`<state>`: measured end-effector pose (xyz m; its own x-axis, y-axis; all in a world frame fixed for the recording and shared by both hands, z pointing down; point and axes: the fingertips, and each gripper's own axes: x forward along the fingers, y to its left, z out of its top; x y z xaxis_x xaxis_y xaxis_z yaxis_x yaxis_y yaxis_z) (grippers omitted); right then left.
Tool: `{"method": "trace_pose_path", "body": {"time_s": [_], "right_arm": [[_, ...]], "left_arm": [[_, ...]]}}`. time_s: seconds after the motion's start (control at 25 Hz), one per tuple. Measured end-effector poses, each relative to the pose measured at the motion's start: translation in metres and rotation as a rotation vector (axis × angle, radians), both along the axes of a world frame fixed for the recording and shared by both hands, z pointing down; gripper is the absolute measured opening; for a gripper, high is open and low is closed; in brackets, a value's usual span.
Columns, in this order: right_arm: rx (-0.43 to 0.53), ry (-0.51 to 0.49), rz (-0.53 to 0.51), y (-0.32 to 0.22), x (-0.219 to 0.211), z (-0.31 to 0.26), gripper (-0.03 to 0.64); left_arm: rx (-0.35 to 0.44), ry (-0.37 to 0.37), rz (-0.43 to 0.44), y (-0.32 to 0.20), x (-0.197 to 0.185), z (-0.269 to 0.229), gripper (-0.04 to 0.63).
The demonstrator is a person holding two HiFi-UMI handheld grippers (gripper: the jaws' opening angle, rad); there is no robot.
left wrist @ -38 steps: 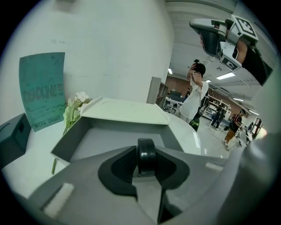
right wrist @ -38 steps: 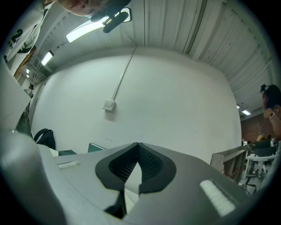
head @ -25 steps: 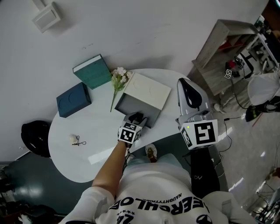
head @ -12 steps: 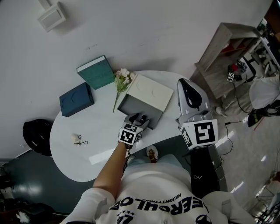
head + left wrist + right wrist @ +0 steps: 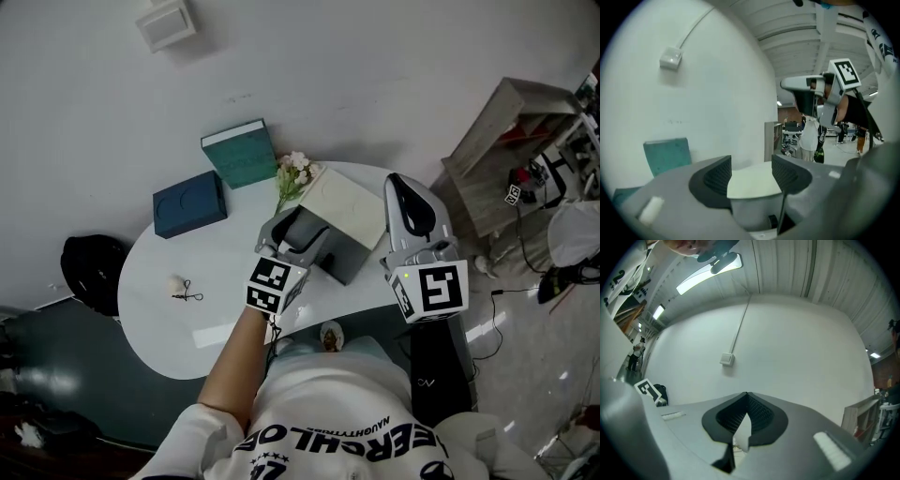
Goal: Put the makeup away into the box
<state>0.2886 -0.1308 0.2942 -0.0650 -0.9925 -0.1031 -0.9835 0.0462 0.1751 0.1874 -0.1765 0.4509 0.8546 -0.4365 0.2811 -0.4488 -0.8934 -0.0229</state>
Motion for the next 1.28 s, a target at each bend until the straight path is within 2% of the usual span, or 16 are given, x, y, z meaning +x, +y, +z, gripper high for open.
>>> {"method": "trace_pose_path", "body": {"time_s": [0.28, 0.4, 0.72, 0.96, 1.28], "right_arm": [[0.049, 0.017, -0.057, -0.003, -0.019, -0.019, 0.029], [0.052, 0.026, -0.080, -0.008, -0.028, -0.019, 0.029], [0.044, 0.017, -0.171, -0.028, -0.071, -0.014, 0.029], [0.028, 0.003, -0.288, -0.045, -0.139, -0.007, 0.029], [0.017, -0.025, -0.426, -0.062, -0.249, -0.006, 0.029]], "left_arm": [[0.262, 0.176, -0.146, -0.004, -0.028, -0.121, 0.258], [0.337, 0.201, -0.196, -0.004, -0.042, -0.143, 0.256], [0.360, 0.190, -0.274, -0.010, -0.085, -0.146, 0.256], [0.389, 0.184, -0.385, -0.013, -0.160, -0.156, 0.255], [0.398, 0.132, -0.520, -0.013, -0.273, -0.160, 0.254]]}}
